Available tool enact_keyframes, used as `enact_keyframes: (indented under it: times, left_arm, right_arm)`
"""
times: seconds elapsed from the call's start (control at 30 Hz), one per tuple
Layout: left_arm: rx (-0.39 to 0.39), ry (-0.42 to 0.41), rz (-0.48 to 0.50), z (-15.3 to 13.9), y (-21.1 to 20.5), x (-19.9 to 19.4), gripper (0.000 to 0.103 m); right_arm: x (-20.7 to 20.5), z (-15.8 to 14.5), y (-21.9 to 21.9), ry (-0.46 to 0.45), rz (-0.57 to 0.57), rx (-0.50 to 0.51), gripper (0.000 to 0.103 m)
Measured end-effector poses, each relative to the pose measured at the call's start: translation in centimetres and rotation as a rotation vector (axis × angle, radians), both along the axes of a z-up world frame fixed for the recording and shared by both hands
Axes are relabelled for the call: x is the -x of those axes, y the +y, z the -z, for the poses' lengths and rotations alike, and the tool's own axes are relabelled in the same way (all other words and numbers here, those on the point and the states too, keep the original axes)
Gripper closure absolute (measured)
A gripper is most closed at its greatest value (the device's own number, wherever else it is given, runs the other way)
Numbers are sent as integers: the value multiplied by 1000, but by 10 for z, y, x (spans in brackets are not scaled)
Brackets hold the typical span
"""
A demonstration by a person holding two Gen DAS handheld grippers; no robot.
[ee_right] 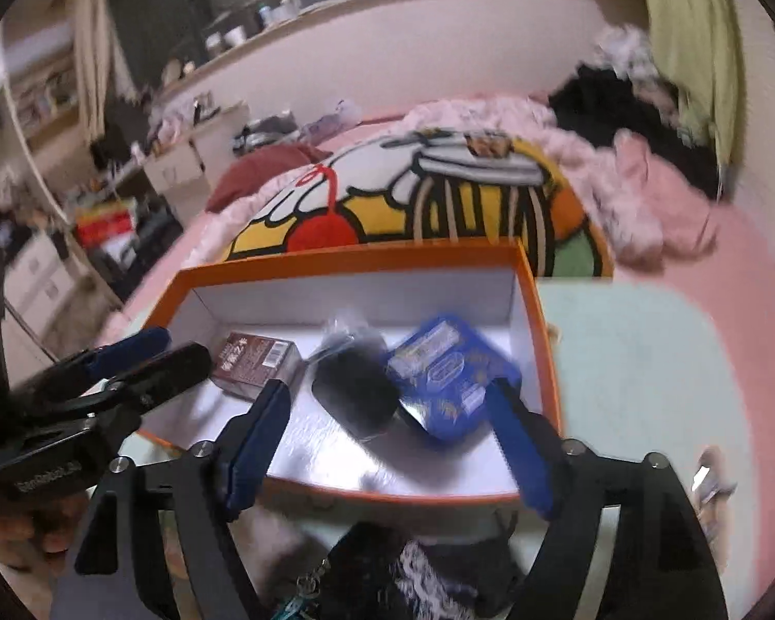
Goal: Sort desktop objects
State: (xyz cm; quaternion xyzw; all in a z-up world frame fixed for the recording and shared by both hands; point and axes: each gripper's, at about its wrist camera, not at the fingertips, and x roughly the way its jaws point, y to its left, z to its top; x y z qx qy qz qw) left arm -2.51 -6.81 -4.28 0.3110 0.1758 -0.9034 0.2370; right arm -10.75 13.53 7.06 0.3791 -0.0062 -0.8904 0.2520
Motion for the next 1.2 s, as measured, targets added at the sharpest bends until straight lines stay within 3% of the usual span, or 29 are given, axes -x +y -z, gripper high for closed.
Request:
enact_keyframes:
  times: [0.13, 0.33, 0.47, 0.53, 0.57, 0.6, 0.73, 0.87, 0.93, 0.97, 1.0, 1.03, 1.2]
  left_arm:
    - [-17, 24, 9, 0, 5, -7, 32]
    - [120, -20, 9, 4, 23, -11, 32]
    - [85, 66, 6, -9, 31, -32, 32]
    - [102, 88, 16, -18, 44, -50, 29]
    - [108, 74, 11, -21, 51, -59, 20]
    - [105, 66, 9, -21, 56, -66, 18]
    - [54, 12, 51, -7, 75, -89, 18]
    - [22, -121, 44, 29, 93, -95, 18]
    - [52, -163, 54, 43, 102, -95, 18]
    - [85, -194, 66, 53, 107, -92, 14]
    - [167, -211, 73, 60, 115, -88, 11]
    - [189, -200, 72, 62, 118, -86, 7]
    - [186, -199, 43, 62, 116, -82, 4]
  right_arm:
    - [-18, 4, -3, 32, -12, -69, 24]
    - [-29, 3, 0, 44, -15, -55, 24]
    - [-49, -9, 14, 86, 16, 15, 24]
    - [-69, -18, 23, 113, 21, 45, 16]
    - [-81, -21, 27, 118, 21, 53, 7]
    - [-91, -20, 30, 112, 22, 48, 4]
    - [-124, -4, 37, 73, 3, -17, 4]
    - [-148, 24, 44, 51, 10, -117, 4]
    - [-148, 42, 42, 29, -4, -176, 3]
    - [-142, 58, 39, -26, -22, -212, 3]
    - [-142, 60, 41, -13, -30, -188, 0]
    - [-139, 63, 40, -22, -35, -195, 0]
    - [-135, 69, 42, -14, -33, -192, 0]
